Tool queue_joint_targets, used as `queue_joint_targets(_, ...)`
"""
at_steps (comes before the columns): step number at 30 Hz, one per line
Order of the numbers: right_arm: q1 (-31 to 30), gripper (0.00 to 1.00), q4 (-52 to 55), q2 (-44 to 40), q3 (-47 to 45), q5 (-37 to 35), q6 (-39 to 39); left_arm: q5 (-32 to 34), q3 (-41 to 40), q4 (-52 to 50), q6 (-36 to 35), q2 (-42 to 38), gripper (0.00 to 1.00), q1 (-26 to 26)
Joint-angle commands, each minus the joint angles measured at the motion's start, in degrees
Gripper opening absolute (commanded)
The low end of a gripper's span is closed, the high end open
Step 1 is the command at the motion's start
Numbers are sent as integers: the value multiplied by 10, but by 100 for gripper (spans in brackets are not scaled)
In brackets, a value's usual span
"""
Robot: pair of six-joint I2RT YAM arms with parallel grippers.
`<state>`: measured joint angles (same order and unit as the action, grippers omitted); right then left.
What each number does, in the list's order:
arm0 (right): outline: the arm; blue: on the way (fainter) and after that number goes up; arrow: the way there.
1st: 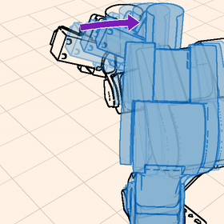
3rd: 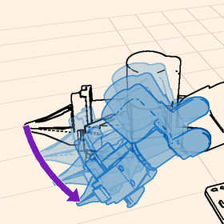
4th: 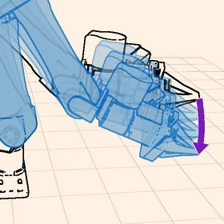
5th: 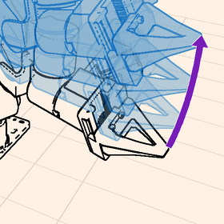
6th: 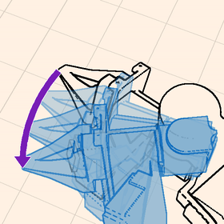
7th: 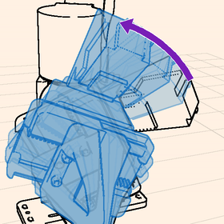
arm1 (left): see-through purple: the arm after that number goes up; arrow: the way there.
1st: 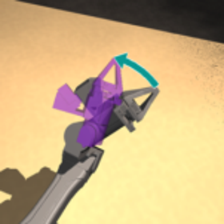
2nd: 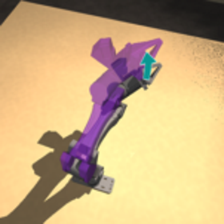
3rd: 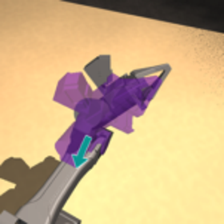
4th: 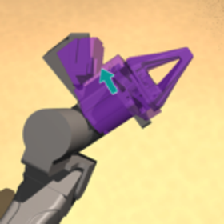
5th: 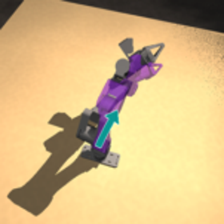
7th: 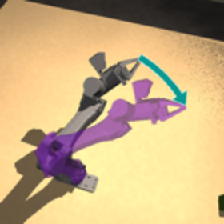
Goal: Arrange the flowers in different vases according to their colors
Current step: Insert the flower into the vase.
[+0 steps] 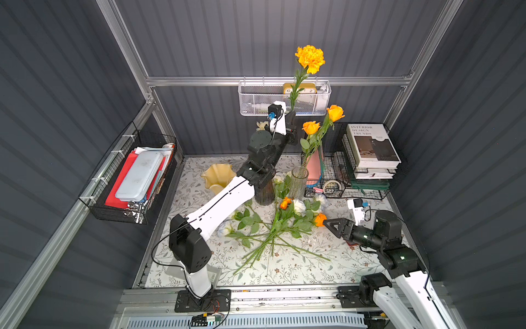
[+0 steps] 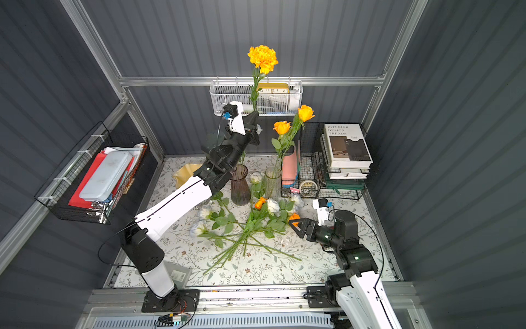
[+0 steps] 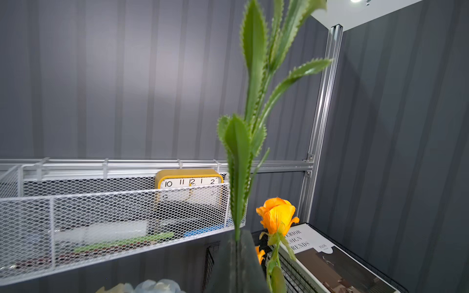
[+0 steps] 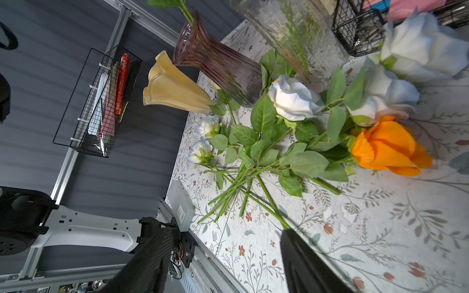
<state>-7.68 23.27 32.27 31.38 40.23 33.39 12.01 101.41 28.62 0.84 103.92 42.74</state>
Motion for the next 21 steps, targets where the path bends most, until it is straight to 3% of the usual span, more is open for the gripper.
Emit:
queue_joint_targets(1,1,72,-23,7,-4,-11,-17,-55,-22,101,-3,29,0,-5)
queue_joint_targets(8,1,72,-25,25,-5,-17,-25,-103,-74,183,48,57,0,-10)
queue_joint_targets(21,1,72,-30,34,-8,-20,-32,-135,-119,295,87,111,0,-15)
